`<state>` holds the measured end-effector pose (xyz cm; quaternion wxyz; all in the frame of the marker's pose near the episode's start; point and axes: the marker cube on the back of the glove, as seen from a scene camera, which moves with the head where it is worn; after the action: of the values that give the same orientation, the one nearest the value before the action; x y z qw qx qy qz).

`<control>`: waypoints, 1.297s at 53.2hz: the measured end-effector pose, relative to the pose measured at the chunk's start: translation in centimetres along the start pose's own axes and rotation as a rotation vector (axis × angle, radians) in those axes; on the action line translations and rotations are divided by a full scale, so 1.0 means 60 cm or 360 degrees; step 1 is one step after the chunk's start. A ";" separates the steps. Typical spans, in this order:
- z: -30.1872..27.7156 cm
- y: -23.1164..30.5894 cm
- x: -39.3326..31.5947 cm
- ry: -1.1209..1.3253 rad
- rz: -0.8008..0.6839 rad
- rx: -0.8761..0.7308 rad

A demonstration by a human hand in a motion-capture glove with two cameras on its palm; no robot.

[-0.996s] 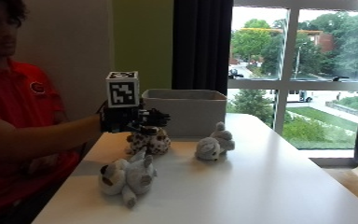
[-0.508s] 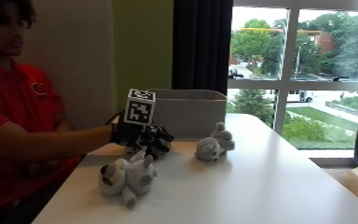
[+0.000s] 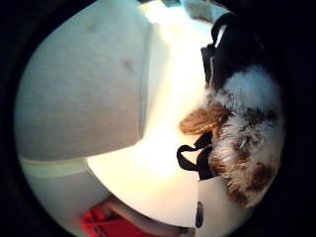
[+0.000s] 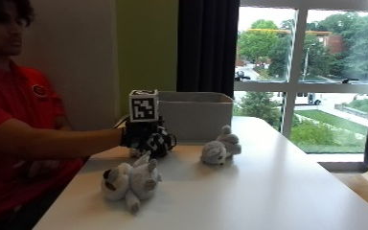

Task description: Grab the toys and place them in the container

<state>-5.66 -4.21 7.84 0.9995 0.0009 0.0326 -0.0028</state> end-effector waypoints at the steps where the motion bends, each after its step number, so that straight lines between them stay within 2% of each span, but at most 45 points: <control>1: -0.001 -0.002 0.002 -0.0027 0.0008 -0.0004; 14: -0.042 -0.015 0.050 -0.0138 0.0096 0.0008; 24: -0.150 -0.047 0.046 -0.0201 0.0044 0.0131; 31: -0.238 -0.081 0.001 -0.0252 -0.0081 0.0269; 37: -0.292 -0.109 -0.032 -0.0185 -0.0116 0.0353; 43: -0.350 -0.144 -0.099 -0.0311 -0.0127 0.0376; 48: -0.372 -0.159 -0.161 -0.0382 -0.0234 0.0355; 53: -0.376 -0.171 -0.220 -0.0274 -0.0328 0.0376; 58: -0.366 -0.176 -0.270 -0.0261 -0.0393 0.0278; 69: -0.311 -0.171 -0.327 -0.0104 -0.0514 -0.0109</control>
<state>-26.50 -14.31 -9.51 0.9860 -0.0384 -0.0003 -0.1623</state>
